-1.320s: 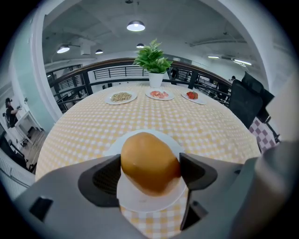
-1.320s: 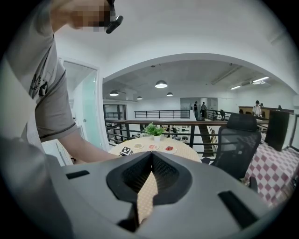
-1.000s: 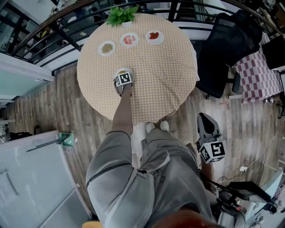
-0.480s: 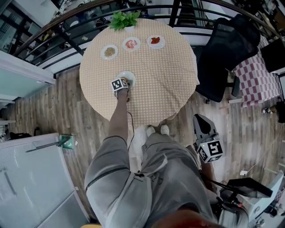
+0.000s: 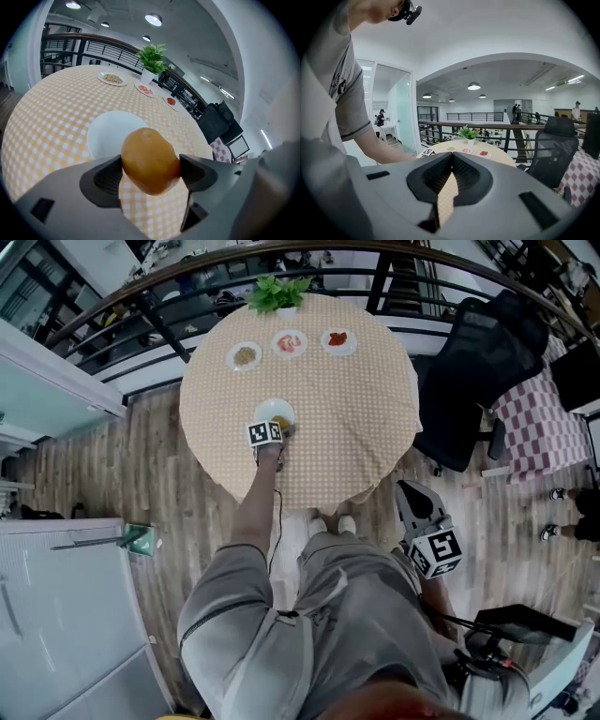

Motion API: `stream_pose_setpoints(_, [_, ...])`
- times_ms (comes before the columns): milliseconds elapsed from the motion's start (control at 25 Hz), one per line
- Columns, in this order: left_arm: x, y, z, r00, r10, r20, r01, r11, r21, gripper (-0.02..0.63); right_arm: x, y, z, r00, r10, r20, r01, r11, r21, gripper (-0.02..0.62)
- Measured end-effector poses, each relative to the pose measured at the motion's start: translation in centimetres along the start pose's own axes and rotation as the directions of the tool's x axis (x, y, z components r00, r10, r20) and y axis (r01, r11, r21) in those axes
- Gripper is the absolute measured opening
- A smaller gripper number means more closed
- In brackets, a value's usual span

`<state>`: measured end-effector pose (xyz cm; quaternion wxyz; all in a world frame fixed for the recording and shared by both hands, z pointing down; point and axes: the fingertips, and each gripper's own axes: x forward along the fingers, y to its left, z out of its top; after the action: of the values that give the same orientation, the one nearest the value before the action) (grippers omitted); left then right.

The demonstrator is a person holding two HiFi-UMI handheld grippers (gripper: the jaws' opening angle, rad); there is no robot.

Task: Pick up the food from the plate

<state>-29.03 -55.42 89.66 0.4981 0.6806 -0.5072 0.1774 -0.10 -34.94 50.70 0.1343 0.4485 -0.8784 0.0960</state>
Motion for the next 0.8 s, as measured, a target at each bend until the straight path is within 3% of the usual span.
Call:
stream_pose_setpoints(200, [-3.1, -3.8, 2.5, 0.992, -0.088, 0.089, 0.082, 0.994, 0.066, 0.390, 1.2, 1.0, 1.2, 0.997, 0.076, 0.033, -0.076, 0.997, -0.015, 0.015])
stream_pose_setpoints(360, [-7.5, -8.3, 6.0, 0.962, -0.165, 0.218, 0.126, 0.976, 0.179, 0.390, 1.6, 0.6, 2.0, 0.994, 0.097, 0.051, -0.096, 0.995, -0.021, 0.015])
stream_pose_setpoints(520, [-13.7, -14.1, 9.2, 0.895, -0.268, 0.357, 0.153, 0.935, 0.319, 0.390, 2.0, 0.3, 2.9, 0.989, 0.118, 0.088, -0.117, 0.993, -0.023, 0.015])
stream_pose_setpoints(800, [-25.3, -25.0, 10.9, 0.742, -0.444, 0.502, 0.115, 0.822, 0.557, 0.390, 2.5, -0.6, 5.2, 0.978, 0.149, 0.149, -0.143, 0.989, -0.046, 0.015])
